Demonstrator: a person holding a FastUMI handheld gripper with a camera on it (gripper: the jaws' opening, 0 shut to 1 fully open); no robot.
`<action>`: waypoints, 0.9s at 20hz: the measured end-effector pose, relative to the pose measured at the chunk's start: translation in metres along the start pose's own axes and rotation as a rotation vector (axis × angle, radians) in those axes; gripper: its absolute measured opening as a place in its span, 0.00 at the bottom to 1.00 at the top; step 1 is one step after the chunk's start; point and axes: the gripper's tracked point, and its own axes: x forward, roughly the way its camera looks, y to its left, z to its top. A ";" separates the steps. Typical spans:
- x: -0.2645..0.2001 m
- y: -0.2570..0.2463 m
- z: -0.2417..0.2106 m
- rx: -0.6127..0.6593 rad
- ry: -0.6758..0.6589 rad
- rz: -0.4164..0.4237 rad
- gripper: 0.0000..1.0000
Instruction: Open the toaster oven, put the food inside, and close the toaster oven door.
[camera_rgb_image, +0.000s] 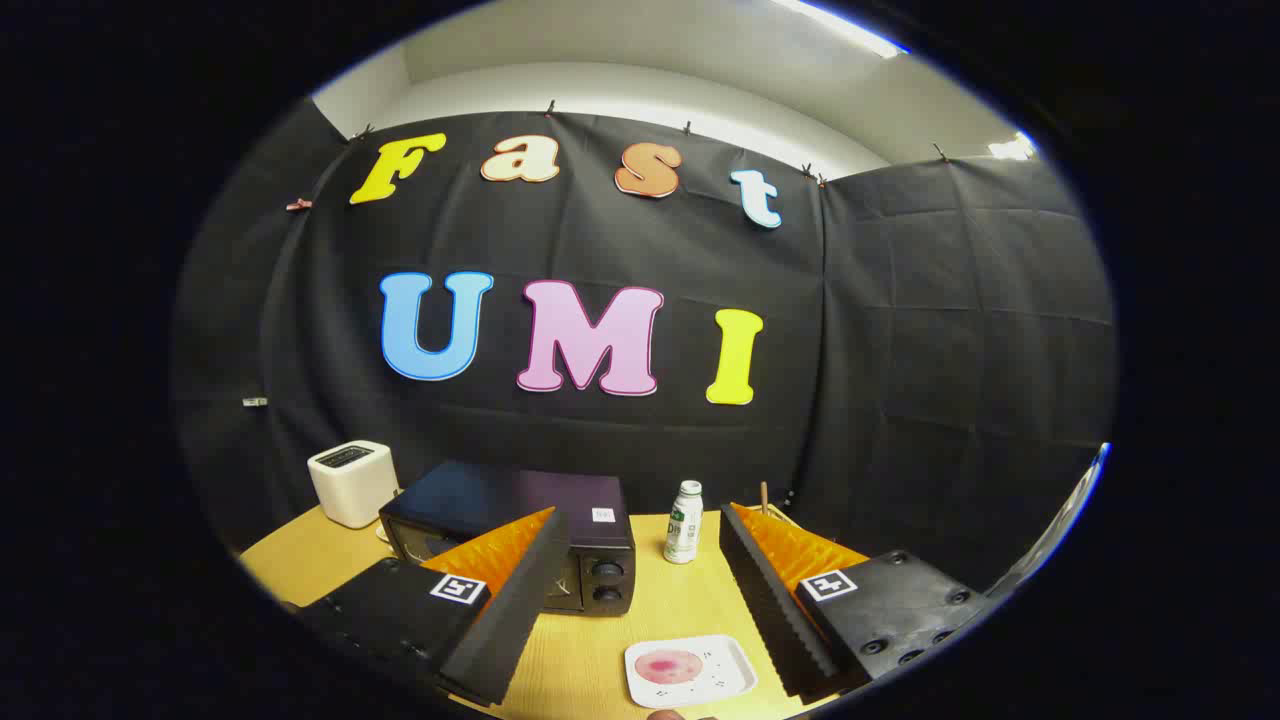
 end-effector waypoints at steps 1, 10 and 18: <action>-0.002 0.001 -0.001 -0.006 0.002 0.006 0.98; -0.008 0.007 0.002 0.007 0.002 0.057 0.98; -0.007 0.021 0.001 0.015 0.006 0.096 0.98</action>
